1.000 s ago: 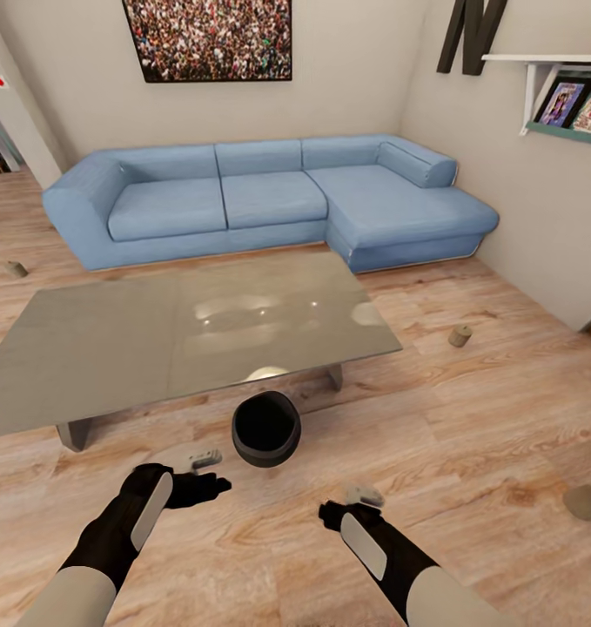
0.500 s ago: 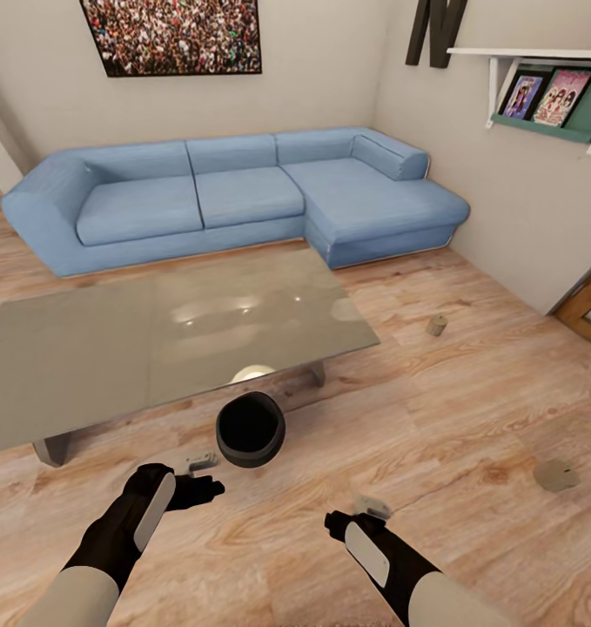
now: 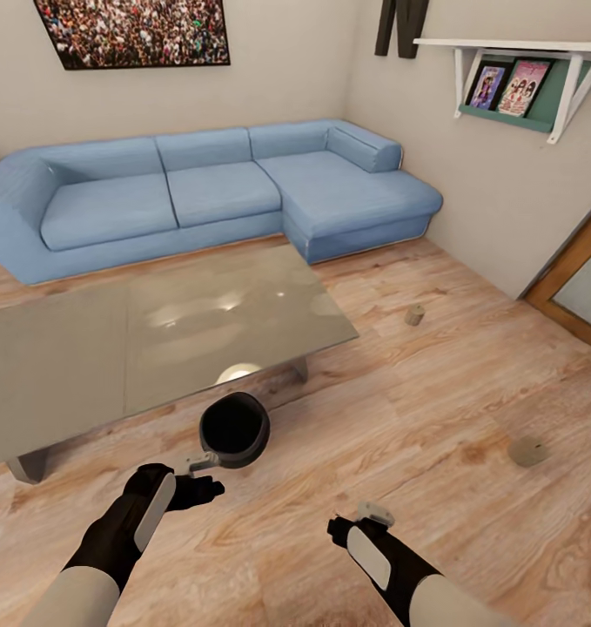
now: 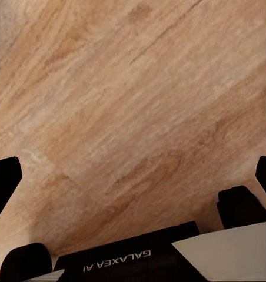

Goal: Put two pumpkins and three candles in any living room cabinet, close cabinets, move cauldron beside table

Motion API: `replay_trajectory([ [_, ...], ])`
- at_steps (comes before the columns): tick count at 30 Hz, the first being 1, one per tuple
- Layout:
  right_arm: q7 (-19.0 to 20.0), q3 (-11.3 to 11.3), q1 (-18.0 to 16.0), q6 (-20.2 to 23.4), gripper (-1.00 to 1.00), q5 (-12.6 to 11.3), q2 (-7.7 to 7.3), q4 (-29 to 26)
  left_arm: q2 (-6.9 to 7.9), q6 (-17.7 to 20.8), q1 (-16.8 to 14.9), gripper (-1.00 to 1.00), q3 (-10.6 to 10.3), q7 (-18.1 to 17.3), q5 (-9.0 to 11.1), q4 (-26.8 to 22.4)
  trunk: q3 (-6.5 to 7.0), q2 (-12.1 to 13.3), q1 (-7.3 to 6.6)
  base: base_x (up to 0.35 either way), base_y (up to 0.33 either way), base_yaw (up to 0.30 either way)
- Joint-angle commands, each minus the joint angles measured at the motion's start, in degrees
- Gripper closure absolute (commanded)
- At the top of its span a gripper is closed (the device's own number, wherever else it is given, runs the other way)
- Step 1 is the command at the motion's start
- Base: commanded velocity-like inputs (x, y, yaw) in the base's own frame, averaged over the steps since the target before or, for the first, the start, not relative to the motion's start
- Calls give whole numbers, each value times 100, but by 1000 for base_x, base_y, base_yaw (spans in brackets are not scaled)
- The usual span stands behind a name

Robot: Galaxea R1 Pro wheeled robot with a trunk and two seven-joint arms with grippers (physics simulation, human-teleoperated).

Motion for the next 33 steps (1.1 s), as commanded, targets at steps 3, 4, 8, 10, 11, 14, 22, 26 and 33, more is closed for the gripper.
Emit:
replay_trajectory([
  [3, -42, 41, -5, 21, -100, -51, -4, 53, 6, 19, -1, -100, -18, 36, 44, -10, -27, -3, 0, 0, 0, -173],
  [4, -42, 41, -5, 21, -100, -54, -4, 60, 6, 19, -1, -100, -18, 36, 44, -11, -35, -3, 0, 0, 0, -173],
  [8, -42, 41, -5, 20, -100, -59, -4, 79, -6, 18, -1, -100, -19, 36, 44, -11, -12, 118, -66, 0, 0, -173],
  [10, -42, 40, -5, 20, -100, -59, -4, 81, -64, 15, -1, -100, -99, 36, 38, -8, 9, 198, -110, 0, 0, -173],
  [11, -42, 40, -5, 20, -100, -59, -4, 82, -73, 14, -1, -100, -128, 36, 36, -7, 19, 238, -132, 0, 0, -173],
  [14, -42, 40, -5, 20, -100, -60, -4, 82, -99, 12, -1, -100, -374, 42, 26, -1, 50, 358, -198, 0, 0, -173],
  [22, -51, 40, -5, 20, -100, -66, -4, 91, -108, 11, -1, -100, -561, 45, 26, 43, 132, 679, -374, 0, 0, -173],
  [26, -51, 39, -5, 20, -100, -68, -4, 126, -108, 6, -1, -100, -580, 54, 33, 66, 173, 840, -461, 0, 0, -173],
  [33, -54, 32, -5, 18, -100, -68, 3, 286, -116, 2, -1, -100, -596, 62, 28, 76, 119, 840, -461, 0, 0, -173],
])
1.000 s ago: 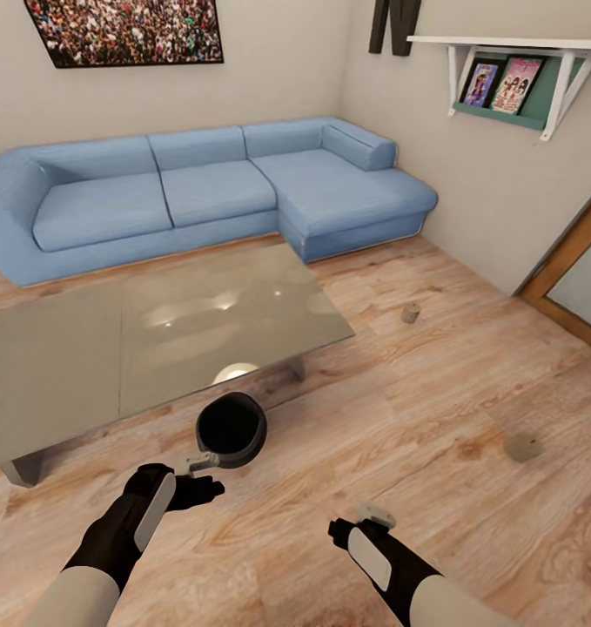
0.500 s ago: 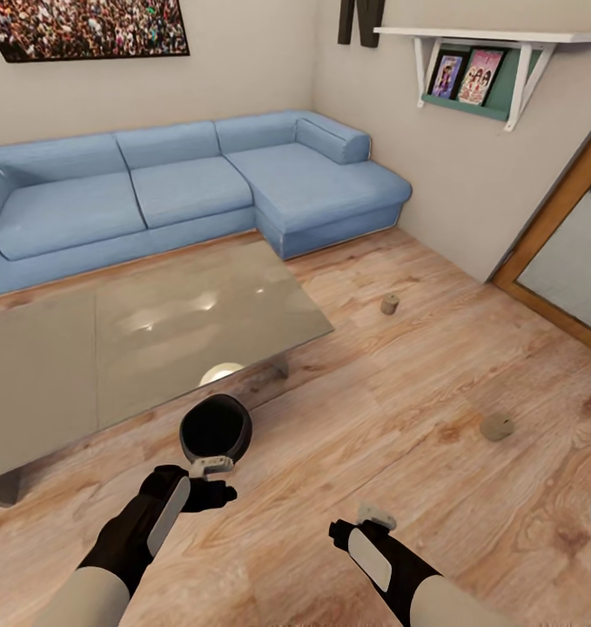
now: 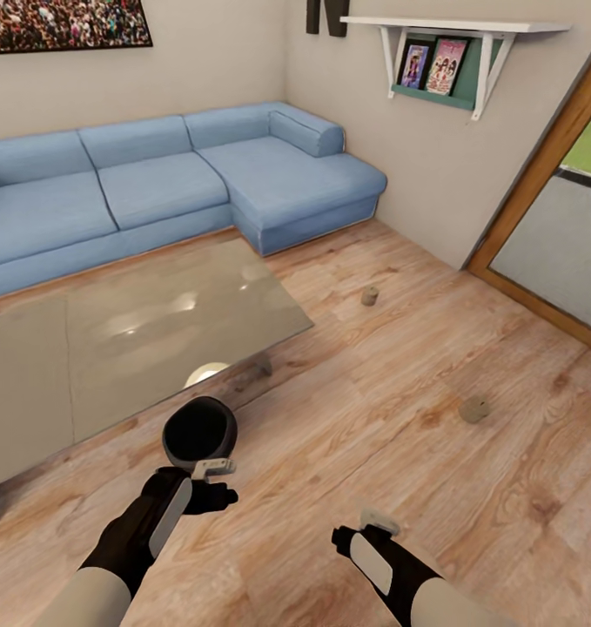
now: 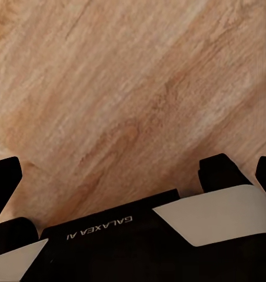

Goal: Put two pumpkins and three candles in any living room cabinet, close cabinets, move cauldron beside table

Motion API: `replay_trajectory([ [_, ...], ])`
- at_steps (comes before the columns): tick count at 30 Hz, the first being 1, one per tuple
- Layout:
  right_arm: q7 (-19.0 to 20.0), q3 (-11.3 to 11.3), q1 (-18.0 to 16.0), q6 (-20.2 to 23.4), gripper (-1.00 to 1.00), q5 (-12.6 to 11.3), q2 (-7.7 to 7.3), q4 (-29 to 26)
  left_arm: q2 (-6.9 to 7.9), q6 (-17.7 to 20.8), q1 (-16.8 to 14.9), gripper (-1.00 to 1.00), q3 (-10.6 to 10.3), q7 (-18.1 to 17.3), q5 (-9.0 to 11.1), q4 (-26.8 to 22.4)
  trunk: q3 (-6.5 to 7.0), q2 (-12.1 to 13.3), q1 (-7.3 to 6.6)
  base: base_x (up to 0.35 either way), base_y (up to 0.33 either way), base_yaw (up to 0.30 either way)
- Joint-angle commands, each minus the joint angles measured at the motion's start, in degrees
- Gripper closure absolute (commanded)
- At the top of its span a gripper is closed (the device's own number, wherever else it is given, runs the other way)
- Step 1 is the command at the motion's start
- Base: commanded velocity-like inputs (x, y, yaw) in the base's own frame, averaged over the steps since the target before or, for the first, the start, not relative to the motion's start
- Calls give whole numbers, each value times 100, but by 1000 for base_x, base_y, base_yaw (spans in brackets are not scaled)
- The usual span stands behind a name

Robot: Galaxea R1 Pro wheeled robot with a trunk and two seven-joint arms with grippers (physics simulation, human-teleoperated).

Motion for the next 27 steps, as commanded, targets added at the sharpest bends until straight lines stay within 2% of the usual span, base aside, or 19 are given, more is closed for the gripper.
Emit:
replay_trajectory([
  [1, -43, 44, -5, 26, -100, -26, -5, -3, 7, 19, -2, -100, -38, 39, 46, -8, -12, -3, 0, 0, 0, -173],
  [7, -46, 44, -5, 27, -100, -26, -10, 6, 10, 19, -2, -100, -139, 39, 53, -8, -58, -3, 0, 0, 0, -173],
  [27, -47, 43, -5, 19, -100, -25, -11, 9, 14, 19, -2, -100, -153, 39, 49, -8, -212, -3, 0, 0, 0, -173],
])
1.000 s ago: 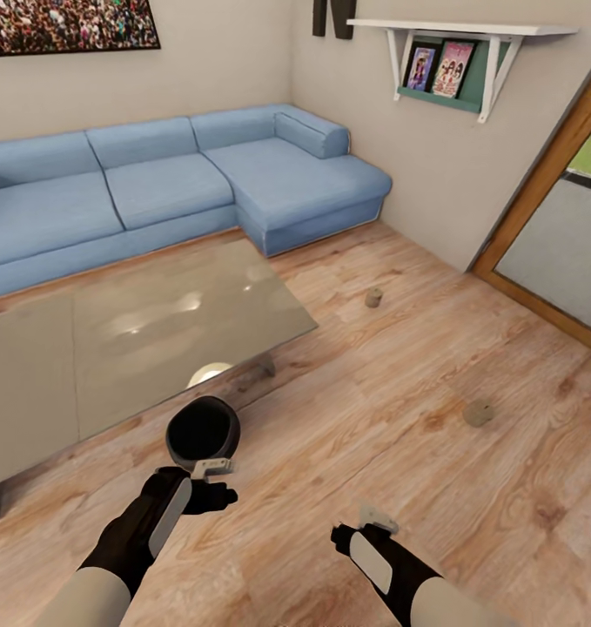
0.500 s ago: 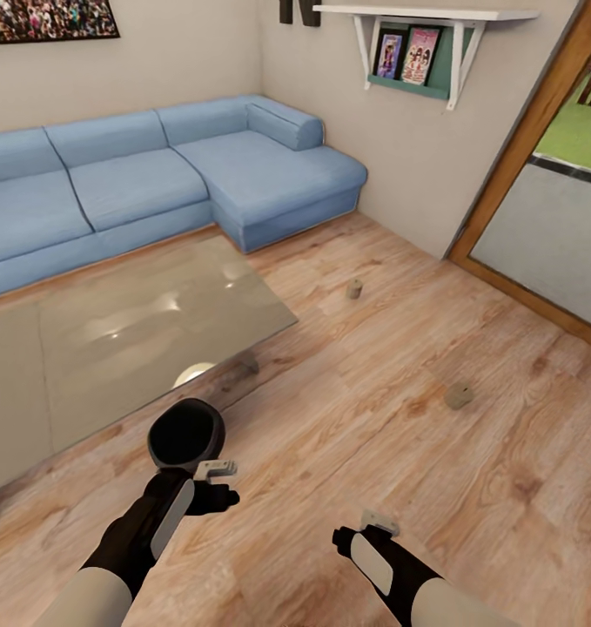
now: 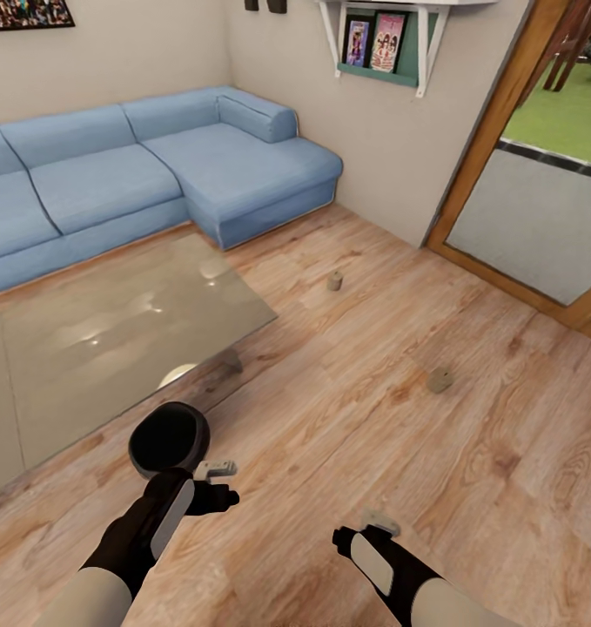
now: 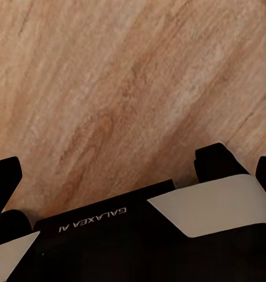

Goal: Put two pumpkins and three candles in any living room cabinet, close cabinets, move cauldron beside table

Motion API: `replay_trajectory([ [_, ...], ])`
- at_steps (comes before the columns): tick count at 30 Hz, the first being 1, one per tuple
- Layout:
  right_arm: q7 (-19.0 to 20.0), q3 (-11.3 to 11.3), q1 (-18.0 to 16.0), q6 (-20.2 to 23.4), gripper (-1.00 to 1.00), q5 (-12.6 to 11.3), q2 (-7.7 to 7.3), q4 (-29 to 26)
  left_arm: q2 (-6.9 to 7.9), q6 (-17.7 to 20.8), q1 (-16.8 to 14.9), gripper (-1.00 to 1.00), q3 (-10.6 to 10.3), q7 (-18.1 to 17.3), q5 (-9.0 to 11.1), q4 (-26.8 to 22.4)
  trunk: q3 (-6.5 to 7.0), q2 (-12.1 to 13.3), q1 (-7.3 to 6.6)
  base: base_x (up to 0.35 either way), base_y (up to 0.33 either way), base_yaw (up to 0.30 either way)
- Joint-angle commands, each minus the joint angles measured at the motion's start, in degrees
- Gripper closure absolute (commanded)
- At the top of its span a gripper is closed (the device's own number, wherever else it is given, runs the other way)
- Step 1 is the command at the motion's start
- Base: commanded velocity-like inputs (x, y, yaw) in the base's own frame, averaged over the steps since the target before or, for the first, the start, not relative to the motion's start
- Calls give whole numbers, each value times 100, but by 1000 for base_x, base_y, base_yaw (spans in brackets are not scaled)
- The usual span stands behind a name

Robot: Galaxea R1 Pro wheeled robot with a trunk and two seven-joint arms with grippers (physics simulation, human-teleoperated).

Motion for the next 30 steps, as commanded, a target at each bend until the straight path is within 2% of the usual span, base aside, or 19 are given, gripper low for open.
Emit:
replay_trajectory([
  [1, -41, 44, -4, 26, -100, -27, -4, -8, 7, 19, -1, -100, -19, 38, 49, -8, -12, -3, 0, 0, 0, -173],
  [30, -41, 44, -4, 26, -100, -24, -2, -2, 8, 19, -1, -100, -19, 30, 35, -8, -235, -3, 0, 0, 0, -173],
])
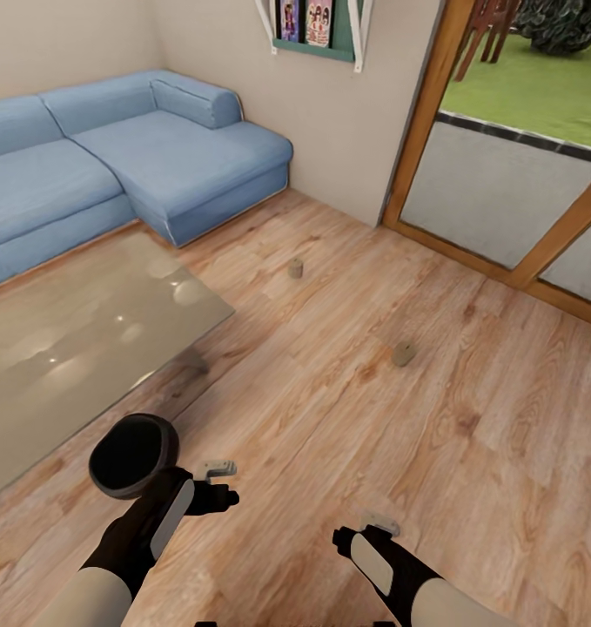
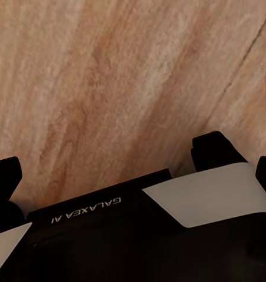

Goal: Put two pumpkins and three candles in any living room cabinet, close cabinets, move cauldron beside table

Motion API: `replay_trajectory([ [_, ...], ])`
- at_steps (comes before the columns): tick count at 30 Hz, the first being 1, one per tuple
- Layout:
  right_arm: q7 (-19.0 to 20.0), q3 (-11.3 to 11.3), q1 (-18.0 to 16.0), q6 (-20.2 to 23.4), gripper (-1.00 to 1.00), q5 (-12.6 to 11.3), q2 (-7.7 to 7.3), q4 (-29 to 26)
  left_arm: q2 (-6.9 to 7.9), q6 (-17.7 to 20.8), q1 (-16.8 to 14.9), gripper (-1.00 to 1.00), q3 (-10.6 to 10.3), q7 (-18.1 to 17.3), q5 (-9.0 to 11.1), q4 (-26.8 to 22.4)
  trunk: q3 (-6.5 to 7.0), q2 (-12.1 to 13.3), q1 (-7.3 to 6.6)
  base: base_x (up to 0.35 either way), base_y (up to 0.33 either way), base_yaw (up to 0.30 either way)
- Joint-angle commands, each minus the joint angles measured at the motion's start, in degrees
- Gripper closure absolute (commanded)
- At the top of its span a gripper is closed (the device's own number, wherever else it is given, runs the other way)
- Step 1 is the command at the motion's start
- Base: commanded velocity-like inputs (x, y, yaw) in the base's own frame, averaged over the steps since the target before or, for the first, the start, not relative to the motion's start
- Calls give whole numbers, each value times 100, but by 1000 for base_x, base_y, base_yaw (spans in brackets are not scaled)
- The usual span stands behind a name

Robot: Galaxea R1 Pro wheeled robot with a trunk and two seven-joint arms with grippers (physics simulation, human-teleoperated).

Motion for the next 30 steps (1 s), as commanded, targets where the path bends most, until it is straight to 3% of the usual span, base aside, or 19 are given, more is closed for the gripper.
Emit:
replay_trajectory([
  [1, -41, 44, -4, 26, -100, -27, -4, -9, 7, 19, -1, -100, -19, 37, 46, -8, -11, -3, 0, 0, 0, -174],
  [30, -41, 44, -4, 26, -100, -20, -5, -9, 24, 21, -1, -100, -12, 28, 28, -69, -235, -3, 0, 0, 0, -174],
])
